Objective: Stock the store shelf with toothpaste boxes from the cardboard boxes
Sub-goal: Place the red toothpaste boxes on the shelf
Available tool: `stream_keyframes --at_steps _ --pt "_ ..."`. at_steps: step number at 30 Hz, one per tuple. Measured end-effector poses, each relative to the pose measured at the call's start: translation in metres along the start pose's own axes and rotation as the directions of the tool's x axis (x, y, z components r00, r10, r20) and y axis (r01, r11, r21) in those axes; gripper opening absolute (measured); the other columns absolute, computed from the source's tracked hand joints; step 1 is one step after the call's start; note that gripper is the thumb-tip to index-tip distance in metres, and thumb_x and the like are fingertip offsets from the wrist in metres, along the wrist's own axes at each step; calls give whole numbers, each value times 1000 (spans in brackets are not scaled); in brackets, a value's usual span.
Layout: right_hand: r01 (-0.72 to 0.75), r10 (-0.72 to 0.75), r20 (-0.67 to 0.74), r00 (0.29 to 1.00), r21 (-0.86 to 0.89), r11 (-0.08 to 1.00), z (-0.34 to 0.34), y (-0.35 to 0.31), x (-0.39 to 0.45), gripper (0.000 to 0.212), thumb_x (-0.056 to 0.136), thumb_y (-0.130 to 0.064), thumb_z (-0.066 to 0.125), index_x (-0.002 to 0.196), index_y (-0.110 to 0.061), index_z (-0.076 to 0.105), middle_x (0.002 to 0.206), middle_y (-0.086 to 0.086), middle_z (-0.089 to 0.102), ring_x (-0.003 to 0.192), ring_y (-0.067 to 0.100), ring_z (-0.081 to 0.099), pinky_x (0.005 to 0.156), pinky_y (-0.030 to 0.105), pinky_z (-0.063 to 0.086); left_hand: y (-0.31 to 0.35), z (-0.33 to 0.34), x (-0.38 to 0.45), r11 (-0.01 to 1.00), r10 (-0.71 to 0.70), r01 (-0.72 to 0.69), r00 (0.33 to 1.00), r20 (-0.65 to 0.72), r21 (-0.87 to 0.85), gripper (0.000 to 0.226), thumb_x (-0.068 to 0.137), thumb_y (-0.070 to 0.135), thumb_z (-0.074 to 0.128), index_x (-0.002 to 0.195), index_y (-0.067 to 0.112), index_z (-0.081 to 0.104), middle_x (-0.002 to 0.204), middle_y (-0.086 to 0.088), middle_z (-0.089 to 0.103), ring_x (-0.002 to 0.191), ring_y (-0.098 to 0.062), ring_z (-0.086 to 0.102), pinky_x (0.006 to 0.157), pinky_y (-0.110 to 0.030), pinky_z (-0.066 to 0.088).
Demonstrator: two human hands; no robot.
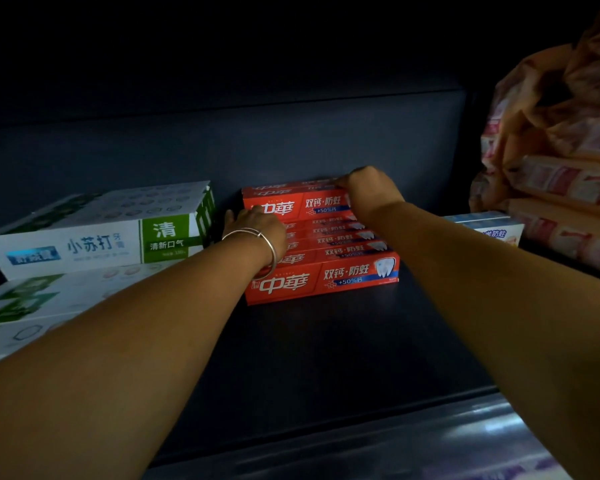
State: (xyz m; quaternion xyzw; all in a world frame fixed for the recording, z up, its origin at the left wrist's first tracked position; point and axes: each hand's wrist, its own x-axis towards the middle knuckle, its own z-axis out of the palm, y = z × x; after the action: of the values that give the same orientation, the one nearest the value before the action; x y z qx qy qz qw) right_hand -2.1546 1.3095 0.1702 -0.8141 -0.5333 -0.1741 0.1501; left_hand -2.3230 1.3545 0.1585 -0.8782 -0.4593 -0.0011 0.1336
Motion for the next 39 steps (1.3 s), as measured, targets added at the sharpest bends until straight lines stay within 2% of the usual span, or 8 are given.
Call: stream_keyframes --at_steps 7,13,20,22,26,30,33,39 --pt "-2 3 12 1000 -27 1000 -4 -2 -7 30 98 -16 44 125 -10 56 121 13 59 109 28 58 94 38 49 2 1 1 1000 5 -5 1000 -2 -4 37 95 20 42 131 18 49 140 -13 36 133 -34 30 115 -53 15" --pt "7 -7 87 996 2 1000 -15 -4 -17 34 99 -22 42 132 -14 47 123 13 57 111 28 57 94 38 47 2 -1 1 1000 7 -7 1000 22 -15 36 93 17 45 128 17 51 137 -13 39 131 -34 32 114 -55 16" --pt "-17 17 135 991 -4 1000 -25 2 -32 35 97 -30 48 128 -15 50 122 9 59 108 25 59 97 39 48 2 -6 -12 997 -2 4 1000 27 -80 34 95 19 38 126 15 52 135 -9 46 129 -31 37 112 -55 18" --pt "-15 18 150 988 -16 1000 -32 6 -44 37 97 -32 49 130 -16 49 124 9 58 111 26 57 98 38 46 3 -10 -25 990 -29 29 1000 2 -136 34 98 22 34 126 15 52 134 -9 47 127 -30 40 113 -52 19" --pt "37 -18 175 984 -104 994 -49 10 -71 42 96 -34 49 134 -19 44 127 9 56 115 27 55 98 38 43 12 -18 -57 988 15 -18 1000 -22 -150 35 100 26 31 126 14 52 133 -8 47 126 -29 41 113 -52 20" --pt "94 -58 198 979 -175 980 -66 9 -109 41 95 -34 52 133 -20 47 128 8 55 116 27 54 97 37 43 24 -29 -92 976 23 -34 998 -52 -214 38 100 27 31 135 17 46 140 -6 43 130 -27 38 114 -51 16" --pt "146 -103 194 976 -227 963 -77 5 -141 35 94 -27 52 129 -22 50 128 7 56 117 27 52 97 38 41 34 -34 -123 969 55 -75 995 -89 -237 39 99 28 35 135 17 45 140 -8 43 129 -28 39 109 -45 24" --pt "198 -158 186 970 -224 954 -103 -7 -214 47 92 -18 47 138 -22 40 129 9 54 121 31 45 99 40 36 46 -42 -192 933 114 -169 976 -186 -317 50 93 32 50 138 14 41 143 -10 40 131 -29 37 111 -38 29"
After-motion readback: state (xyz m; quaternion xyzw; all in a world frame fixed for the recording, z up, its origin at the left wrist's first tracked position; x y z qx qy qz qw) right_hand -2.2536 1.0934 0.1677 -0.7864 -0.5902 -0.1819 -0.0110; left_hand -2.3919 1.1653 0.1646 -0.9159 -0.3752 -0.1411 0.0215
